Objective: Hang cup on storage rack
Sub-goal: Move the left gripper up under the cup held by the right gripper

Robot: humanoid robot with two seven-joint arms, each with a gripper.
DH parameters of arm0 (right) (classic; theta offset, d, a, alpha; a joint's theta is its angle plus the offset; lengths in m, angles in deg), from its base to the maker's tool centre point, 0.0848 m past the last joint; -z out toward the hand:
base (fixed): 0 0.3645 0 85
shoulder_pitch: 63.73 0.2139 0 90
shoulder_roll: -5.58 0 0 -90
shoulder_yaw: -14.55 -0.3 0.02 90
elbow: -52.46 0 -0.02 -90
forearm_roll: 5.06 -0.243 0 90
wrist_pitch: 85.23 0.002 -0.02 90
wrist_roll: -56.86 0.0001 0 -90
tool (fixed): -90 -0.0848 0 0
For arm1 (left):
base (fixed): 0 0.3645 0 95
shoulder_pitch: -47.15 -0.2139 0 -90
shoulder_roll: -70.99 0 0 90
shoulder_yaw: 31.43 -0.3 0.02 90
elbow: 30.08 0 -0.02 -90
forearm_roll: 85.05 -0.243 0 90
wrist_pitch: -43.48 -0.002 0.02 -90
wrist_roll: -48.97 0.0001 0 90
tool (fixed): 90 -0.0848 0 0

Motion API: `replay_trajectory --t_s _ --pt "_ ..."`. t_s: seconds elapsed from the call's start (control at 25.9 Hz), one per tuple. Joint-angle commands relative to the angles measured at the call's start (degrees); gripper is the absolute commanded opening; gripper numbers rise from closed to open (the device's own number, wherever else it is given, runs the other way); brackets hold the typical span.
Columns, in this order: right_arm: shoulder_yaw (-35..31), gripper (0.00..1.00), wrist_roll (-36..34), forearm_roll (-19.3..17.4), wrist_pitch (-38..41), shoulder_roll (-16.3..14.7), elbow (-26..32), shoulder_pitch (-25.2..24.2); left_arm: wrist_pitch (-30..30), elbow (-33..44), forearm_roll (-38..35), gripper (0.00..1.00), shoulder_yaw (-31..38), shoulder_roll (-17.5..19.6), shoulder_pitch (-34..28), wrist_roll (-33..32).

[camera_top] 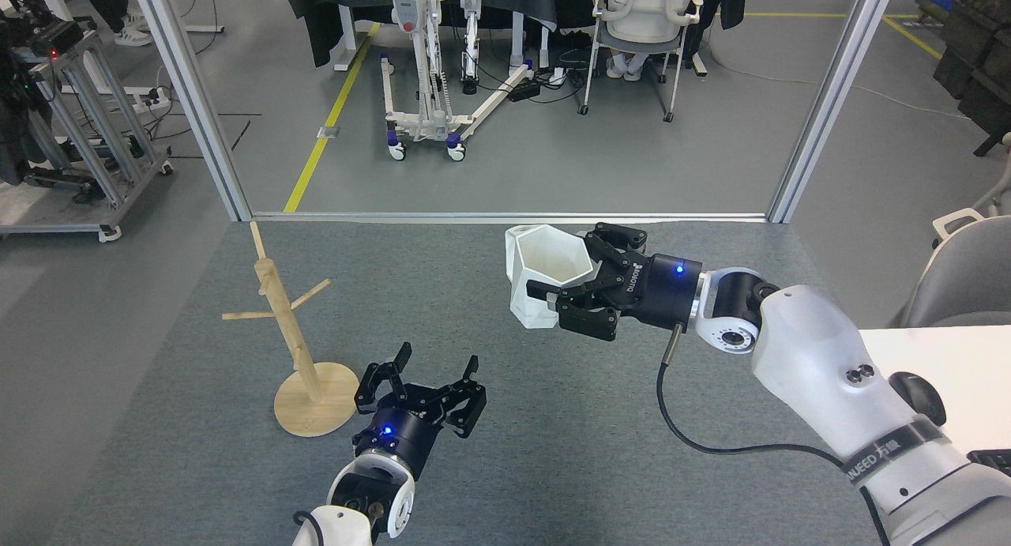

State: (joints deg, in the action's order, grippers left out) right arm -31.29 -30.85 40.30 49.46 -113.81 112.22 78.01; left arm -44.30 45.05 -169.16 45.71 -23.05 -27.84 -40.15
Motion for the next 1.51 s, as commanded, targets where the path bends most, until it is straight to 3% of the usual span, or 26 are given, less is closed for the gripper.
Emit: replay_trajectory --t_s 0.0,0.43,0.77,1.2,1.47 --pt "2.78 0.13 -0.18 0.0 0.31 -1.2 0.0 1.87 -0.02 -1.57 0.0 0.99 -0.23 -0.09 1.96 -0.44" --pt "4.71 0.11 -0.62 -0.09 -0.22 -1.99 -0.7 3.54 -0.02 -1.21 -0.09 0.99 -0.49 -1.94 3.36 -1.23" --pt "4.53 0.11 -0.71 -0.26 -2.76 -1.55 -0.7 3.19 -0.37 4.67 -0.26 0.99 -4.1 -3.43 0.02 -2.38" --pt "4.62 0.11 -0.45 -0.88 -4.26 -1.29 -0.7 2.66 -0.55 4.59 -0.26 0.99 -3.83 -3.52 -1.38 -2.38" --pt "4.62 0.11 -0.27 -0.88 -3.73 -1.2 -0.79 2.13 -5.91 4.76 -0.26 0.99 -8.75 -3.7 0.2 -4.75"
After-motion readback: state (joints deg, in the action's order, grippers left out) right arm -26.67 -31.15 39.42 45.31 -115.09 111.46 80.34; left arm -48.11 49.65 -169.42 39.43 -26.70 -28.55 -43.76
